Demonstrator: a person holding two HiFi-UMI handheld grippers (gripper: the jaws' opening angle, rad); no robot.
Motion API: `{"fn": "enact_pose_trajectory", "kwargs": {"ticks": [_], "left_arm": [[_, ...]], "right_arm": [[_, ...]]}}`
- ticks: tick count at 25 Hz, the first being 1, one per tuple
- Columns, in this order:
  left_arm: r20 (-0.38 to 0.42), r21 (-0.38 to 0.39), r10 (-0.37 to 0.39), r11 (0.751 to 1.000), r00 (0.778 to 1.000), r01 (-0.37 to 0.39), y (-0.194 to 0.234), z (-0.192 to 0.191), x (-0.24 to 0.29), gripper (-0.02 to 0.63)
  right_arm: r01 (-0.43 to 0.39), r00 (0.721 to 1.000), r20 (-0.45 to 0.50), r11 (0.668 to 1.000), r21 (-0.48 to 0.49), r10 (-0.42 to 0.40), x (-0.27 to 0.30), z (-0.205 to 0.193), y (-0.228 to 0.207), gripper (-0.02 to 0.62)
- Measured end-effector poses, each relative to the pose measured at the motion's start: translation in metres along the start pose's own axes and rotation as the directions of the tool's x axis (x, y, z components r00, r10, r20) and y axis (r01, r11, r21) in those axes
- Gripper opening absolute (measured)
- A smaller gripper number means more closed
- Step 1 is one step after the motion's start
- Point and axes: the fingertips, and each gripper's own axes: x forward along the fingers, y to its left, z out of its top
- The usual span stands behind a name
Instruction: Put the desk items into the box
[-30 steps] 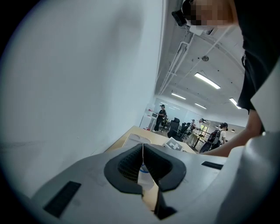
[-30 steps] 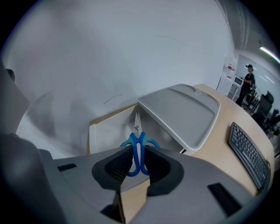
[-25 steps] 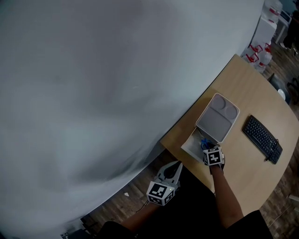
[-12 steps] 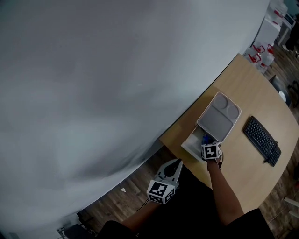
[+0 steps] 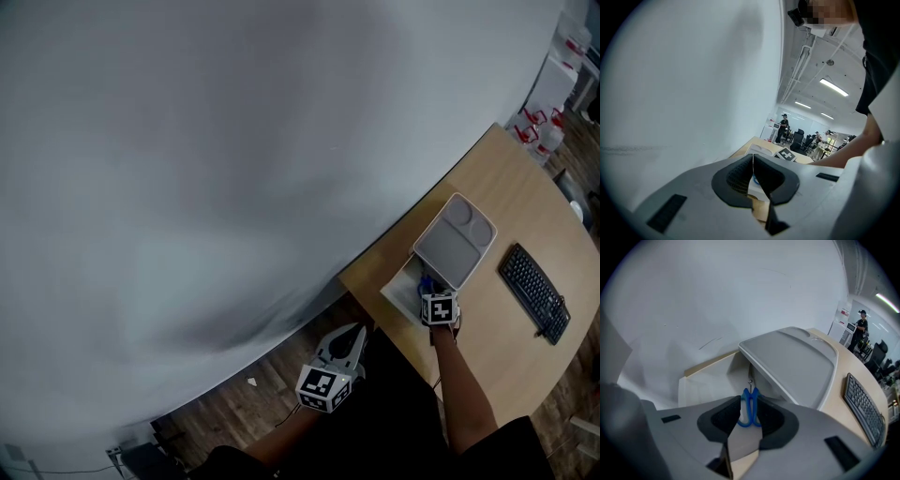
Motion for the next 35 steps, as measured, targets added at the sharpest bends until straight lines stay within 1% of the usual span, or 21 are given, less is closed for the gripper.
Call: {"fn": "enact_pose_trajectory", "kwargs": {"ticks": [6, 11, 12, 14, 15, 18, 21, 23, 25, 27, 29, 31, 33, 35], "left_arm": [[0.035, 0.021, -0.008, 1.0, 0.999, 0.007, -0.005, 0.004, -0.02, 0.017], [0.058, 0.029, -0.037, 0.999, 0.998, 0.035, -0.02, 0.0, -0.037, 0.017], [0.064, 0.029, -0.043, 0.999, 0.997, 0.041, -0.024, -0.001, -0.041, 0.017], [0.073, 0.023, -0.056, 0.998, 0.996, 0.054, -0.03, -0.002, -0.049, 0.017], [0.077, 0.016, -0.062, 0.998, 0.995, 0.06, -0.031, -0.004, -0.053, 0.017], [0.092, -0.01, -0.068, 0.998, 0.993, 0.07, -0.034, -0.01, -0.065, 0.017], [0.108, -0.036, -0.076, 0.996, 0.991, 0.081, -0.04, -0.017, -0.074, 0.017], [0.105, -0.053, -0.1, 0.993, 0.989, 0.106, -0.047, -0.025, -0.075, 0.017], [0.094, -0.06, -0.139, 0.988, 0.986, 0.145, -0.057, -0.035, -0.076, 0.017], [0.092, -0.054, -0.185, 0.98, 0.978, 0.19, -0.073, -0.039, -0.076, 0.017], [0.105, -0.04, -0.228, 0.972, 0.968, 0.233, -0.091, -0.037, -0.077, 0.017], [0.11, -0.023, -0.255, 0.966, 0.961, 0.259, -0.105, -0.034, -0.078, 0.017], [0.094, -0.01, -0.275, 0.961, 0.957, 0.277, -0.117, -0.035, -0.077, 0.017], [0.061, 0.008, -0.309, 0.951, 0.949, 0.309, -0.135, -0.039, -0.071, 0.017]], "right_arm": [[-0.03, 0.997, 0.077, 1.0, -0.007, 0.031, -0.022, -0.004, 0.012, 0.164], [-0.078, 0.983, 0.166, 0.997, 0.002, 0.077, -0.058, -0.006, 0.027, 0.146], [-0.086, 0.98, 0.183, 0.996, 0.007, 0.083, -0.067, -0.006, 0.031, 0.138], [-0.105, 0.972, 0.215, 0.994, 0.033, 0.095, -0.088, -0.006, 0.038, 0.095], [-0.117, 0.967, 0.232, 0.992, 0.047, 0.103, -0.099, -0.007, 0.043, 0.084], [-0.138, 0.949, 0.296, 0.988, 0.067, 0.112, -0.138, -0.01, 0.059, 0.071], [-0.14, 0.923, 0.371, 0.987, 0.077, 0.102, -0.183, -0.013, 0.068, 0.064], [-0.138, 0.899, 0.429, 0.987, 0.078, 0.092, -0.209, -0.015, 0.072, 0.064], [-0.139, 0.871, 0.484, 0.987, 0.08, 0.083, -0.234, -0.022, 0.076, 0.064], [-0.128, 0.851, 0.521, 0.988, 0.082, 0.067, -0.259, -0.032, 0.077, 0.064], [-0.105, 0.844, 0.535, 0.991, 0.086, 0.043, -0.278, -0.044, 0.073, 0.063], [-0.084, 0.838, 0.545, 0.992, 0.092, 0.02, -0.293, -0.055, 0.069, 0.063], [-0.073, 0.827, 0.563, 0.992, 0.103, 0.003, -0.308, -0.066, 0.065, 0.063], [-0.066, 0.812, 0.584, 0.99, 0.124, -0.019, -0.325, -0.077, 0.056, 0.061]]}}
